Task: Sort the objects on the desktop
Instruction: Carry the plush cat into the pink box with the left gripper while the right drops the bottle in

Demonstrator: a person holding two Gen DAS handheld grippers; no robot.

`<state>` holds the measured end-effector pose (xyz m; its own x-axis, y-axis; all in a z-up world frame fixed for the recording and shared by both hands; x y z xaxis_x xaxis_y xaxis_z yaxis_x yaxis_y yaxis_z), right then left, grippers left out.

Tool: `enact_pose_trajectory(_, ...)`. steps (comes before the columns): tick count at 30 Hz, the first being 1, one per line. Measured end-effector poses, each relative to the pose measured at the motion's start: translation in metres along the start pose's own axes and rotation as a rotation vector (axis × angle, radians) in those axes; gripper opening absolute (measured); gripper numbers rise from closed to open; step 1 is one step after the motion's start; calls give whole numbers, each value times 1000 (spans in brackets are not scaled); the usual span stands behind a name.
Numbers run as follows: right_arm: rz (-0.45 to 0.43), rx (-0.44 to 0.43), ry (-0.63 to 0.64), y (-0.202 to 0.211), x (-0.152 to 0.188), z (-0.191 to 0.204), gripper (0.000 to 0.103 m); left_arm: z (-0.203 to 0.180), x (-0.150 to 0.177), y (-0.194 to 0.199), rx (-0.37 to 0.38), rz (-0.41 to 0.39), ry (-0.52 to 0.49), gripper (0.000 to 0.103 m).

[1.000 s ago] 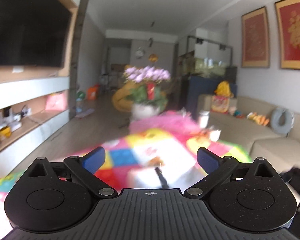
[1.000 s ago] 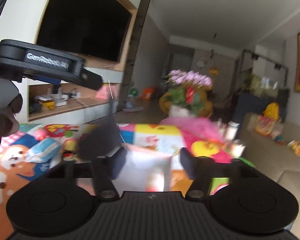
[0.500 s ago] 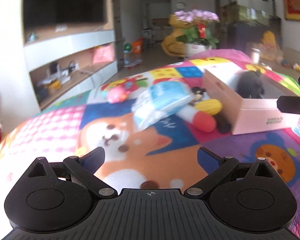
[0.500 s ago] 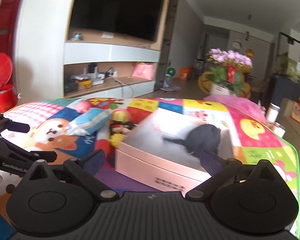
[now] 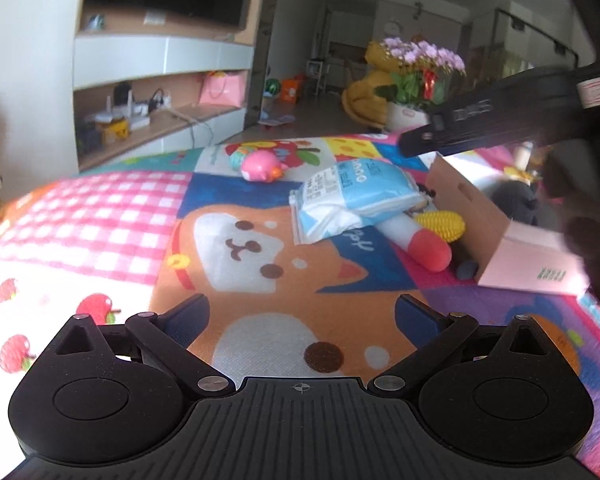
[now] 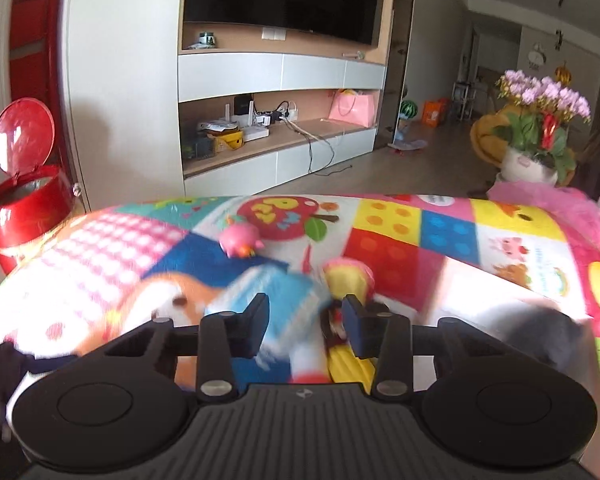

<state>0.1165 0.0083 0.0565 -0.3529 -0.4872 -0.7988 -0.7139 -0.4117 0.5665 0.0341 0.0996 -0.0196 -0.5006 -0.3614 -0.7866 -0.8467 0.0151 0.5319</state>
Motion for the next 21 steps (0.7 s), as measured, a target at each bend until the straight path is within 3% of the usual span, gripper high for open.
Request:
enact_pose_trajectory(3,2,29,1,-26,-9,6,40,14,-2,-3,17,23,109,102)
enact_pose_trajectory(5,27,42,-24,-46,-10,8,46,22,-3,-4,34,32,169,102)
enact_pose_trajectory(10,68,16,-65,-69,-3,12,49,19,-2,1,51,14,162,102)
enact_pose_trajectory(11,80,-21,-84,-65,-2,12,47,17,-2,1,59,12,150,102)
enact_pose_trajectory(13,110,-145,-144,-55,3,11,31,13,-1,3,74,6,124,102)
enact_pose_trajectory(14,140,-219,-181,-50,8,10,28,10,-1,4,81,3,111,102)
enact_pose_trajectory(17,179,-407,-206,-28,21,13,27,6,0,4,81,1,84,102)
enact_pose_trajectory(19,136,-383,-150,-8,26,13,27,4,0,3,72,8,77,102)
enact_pose_trajectory(21,81,-243,-46,3,26,11,27,5,1,2,66,13,80,102)
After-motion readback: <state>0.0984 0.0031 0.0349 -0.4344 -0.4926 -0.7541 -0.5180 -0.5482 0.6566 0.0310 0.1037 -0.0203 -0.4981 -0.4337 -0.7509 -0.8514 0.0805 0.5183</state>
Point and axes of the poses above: each gripper's, at about its wrist camera, not at the fingertips, and y roughly against the way its jaws point, z to its left, x to its underside, the point moved 5 cm from there along -y, roughly the way its jaws point, and after that the axes turned 10 degrees about y, right-handed, at the moved point
